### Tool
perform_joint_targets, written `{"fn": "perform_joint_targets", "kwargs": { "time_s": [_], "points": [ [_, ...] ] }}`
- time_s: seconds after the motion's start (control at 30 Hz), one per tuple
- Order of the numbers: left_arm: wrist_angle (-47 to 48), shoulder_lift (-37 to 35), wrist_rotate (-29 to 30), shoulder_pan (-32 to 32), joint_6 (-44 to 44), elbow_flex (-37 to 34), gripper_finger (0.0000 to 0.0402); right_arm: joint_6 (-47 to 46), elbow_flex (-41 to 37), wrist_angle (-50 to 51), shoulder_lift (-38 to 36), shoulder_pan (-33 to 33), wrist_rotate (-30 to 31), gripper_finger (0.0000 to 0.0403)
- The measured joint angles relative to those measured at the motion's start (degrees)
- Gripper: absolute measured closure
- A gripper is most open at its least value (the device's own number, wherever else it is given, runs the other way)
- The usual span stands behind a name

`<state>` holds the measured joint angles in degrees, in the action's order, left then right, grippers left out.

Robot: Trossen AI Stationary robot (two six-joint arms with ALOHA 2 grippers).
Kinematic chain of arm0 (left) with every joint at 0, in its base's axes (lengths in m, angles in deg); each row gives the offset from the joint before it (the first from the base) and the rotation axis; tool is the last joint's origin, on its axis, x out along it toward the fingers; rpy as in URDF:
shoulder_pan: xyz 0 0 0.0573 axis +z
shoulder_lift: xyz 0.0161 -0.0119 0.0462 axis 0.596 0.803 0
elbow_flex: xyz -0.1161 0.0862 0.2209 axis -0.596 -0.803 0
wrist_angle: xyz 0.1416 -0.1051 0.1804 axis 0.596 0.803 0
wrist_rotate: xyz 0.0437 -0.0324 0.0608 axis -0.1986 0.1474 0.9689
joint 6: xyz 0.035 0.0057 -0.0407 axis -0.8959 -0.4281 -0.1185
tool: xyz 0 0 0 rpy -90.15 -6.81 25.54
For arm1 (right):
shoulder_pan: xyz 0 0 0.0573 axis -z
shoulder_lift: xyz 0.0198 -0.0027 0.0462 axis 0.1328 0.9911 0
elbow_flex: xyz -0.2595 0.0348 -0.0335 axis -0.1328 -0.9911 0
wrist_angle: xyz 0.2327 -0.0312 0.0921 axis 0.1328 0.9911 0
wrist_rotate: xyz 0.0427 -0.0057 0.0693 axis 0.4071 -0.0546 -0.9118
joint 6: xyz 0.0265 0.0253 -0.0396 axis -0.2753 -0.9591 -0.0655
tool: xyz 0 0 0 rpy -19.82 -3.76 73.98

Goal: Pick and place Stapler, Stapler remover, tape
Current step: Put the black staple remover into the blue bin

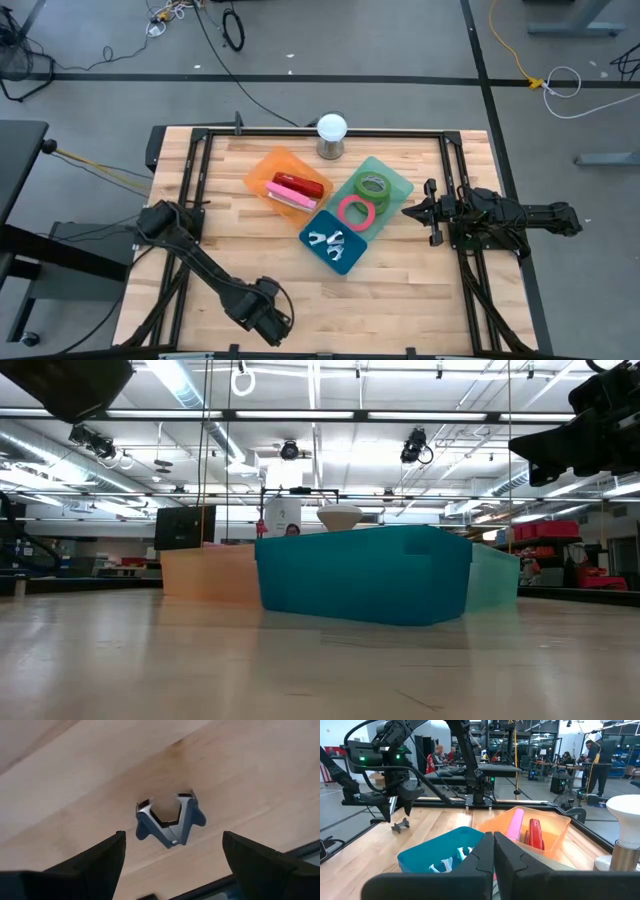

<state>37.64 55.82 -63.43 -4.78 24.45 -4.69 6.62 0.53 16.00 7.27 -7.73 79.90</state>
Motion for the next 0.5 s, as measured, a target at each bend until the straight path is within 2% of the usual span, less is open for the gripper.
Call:
{"fn": "perform_joint_targets", "kwargs": {
  "time_s": [0.5],
  "points": [
    [0.41,3.89,0.81,-0.13,2.66,-0.11,0.0069,0.02,0.00,-0.04,0.00,0.02,0.01,0.0392]
  ]
}}
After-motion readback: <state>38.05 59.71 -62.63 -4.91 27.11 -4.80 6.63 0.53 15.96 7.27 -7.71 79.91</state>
